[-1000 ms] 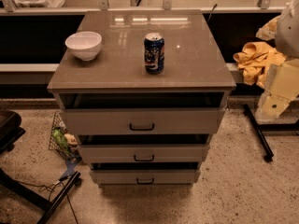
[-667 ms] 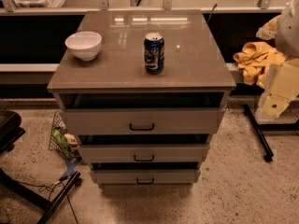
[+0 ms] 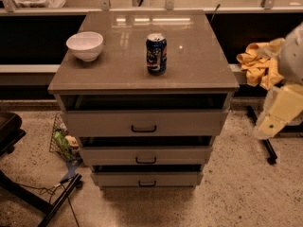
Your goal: Open middle drawer
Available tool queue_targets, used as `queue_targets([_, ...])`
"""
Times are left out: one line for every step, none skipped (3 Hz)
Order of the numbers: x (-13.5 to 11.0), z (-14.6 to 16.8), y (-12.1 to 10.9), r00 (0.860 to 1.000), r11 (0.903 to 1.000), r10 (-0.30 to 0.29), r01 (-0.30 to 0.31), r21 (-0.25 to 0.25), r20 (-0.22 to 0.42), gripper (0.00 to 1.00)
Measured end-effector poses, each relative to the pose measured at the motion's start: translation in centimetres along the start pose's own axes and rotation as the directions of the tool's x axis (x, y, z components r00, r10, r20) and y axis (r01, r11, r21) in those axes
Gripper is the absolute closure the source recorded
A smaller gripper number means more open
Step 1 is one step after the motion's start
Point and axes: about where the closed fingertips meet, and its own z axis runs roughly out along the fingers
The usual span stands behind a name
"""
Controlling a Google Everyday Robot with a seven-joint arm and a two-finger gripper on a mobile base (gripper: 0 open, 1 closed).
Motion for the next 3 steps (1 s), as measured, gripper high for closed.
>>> queue_targets([4.2,3.6,2.2,0.988,0.9986,0.049,-0.051,0.014,0.144,0.0])
queue_targets([8.2,9.5,2.9,0.921,0.9844,0.13,-0.164,0.063,0.367,0.0])
queue_targets([9.1,12.4,2.6,0.826,0.9684,0.144,-0.231,0.094,0.545,0.0])
